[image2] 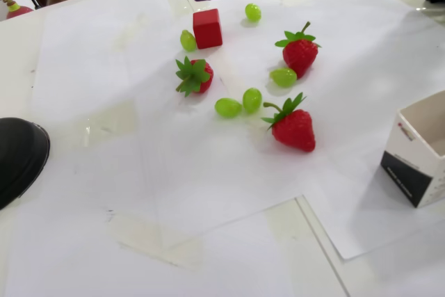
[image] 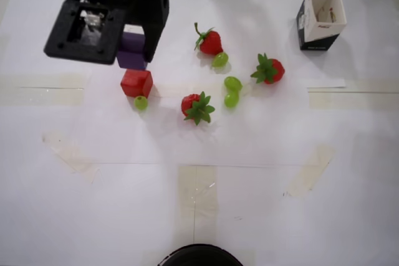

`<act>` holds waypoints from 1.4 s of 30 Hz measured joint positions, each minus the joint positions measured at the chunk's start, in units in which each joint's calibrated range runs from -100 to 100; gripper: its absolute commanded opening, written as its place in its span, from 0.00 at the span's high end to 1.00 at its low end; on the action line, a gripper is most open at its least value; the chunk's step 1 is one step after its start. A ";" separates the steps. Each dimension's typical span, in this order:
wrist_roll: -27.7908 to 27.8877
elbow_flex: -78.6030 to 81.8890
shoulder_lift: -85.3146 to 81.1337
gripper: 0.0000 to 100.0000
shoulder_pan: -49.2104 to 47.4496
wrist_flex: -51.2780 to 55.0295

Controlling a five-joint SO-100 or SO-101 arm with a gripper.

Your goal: Put the purple cube on top of the red cube

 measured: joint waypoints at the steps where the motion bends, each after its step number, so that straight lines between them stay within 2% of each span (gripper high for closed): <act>1: 0.24 -0.90 0.73 0.91 0.22 0.08; 11: 1.51 -7.87 7.54 0.91 0.37 2.77; 32: 2.34 -12.40 11.72 0.89 0.97 4.51; 37: 2.34 -12.40 11.72 0.83 0.97 4.98; 42: 2.34 -12.40 12.09 0.81 0.97 4.98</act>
